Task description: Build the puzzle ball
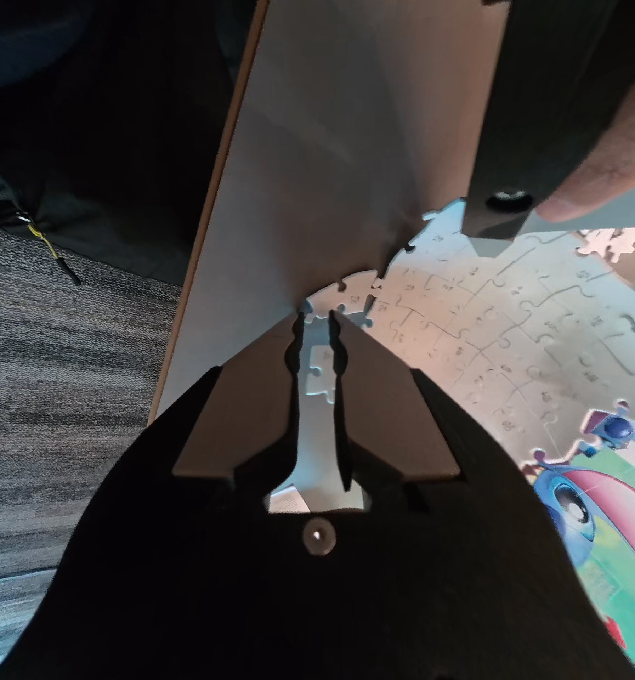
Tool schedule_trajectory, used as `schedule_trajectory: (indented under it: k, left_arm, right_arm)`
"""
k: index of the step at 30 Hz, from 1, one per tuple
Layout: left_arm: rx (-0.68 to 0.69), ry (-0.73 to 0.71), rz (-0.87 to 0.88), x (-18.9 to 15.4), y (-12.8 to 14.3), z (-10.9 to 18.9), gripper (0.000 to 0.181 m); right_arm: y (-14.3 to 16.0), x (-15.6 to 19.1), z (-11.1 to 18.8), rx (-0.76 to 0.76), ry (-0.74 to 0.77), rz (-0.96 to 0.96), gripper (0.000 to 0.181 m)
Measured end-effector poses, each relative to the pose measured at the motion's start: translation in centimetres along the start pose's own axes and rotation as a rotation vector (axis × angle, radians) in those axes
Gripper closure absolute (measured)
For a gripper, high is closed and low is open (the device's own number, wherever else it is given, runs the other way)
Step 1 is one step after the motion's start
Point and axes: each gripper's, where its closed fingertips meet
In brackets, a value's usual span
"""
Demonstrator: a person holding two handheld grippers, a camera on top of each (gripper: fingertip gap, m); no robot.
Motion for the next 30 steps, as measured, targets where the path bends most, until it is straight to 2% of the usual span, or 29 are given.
schedule_trajectory:
  k: [1, 7, 14, 25, 30]
  left_arm:
    - [0.005, 0.002, 0.000, -0.1, 0.2, -0.3, 0.180]
    - [0.008, 0.009, 0.005, -0.2, -0.1, -0.3, 0.180]
    - [0.011, 0.008, 0.000, -0.2, -0.1, -0.3, 0.179]
    - [0.011, 0.023, -0.002, -0.2, -0.1, -0.4, 0.179]
    - [0.014, 0.011, -0.006, 0.1, -0.1, -0.2, 0.180]
  right_arm:
    - [-0.1, 0.1, -0.1, -0.007, -0.007, -0.010, 0.176]
    - [-0.2, -0.3, -0.1, -0.040, 0.056, -0.083, 0.179]
    - [0.2, -1.0, 1.4, -0.036, 0.199, -0.172, 0.181]
    - [1.3, -1.6, 2.4, 0.159, 0.399, -0.123, 0.181]
    - [1.4, -1.3, 1.6, 0.257, 0.386, -0.097, 0.181]
Point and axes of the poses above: each gripper's, where its closed fingertips meet, z back along the fingers, y out of its underside, x = y × z across the jaws, and after that the axes turned 3 degrees about -x, right-handed
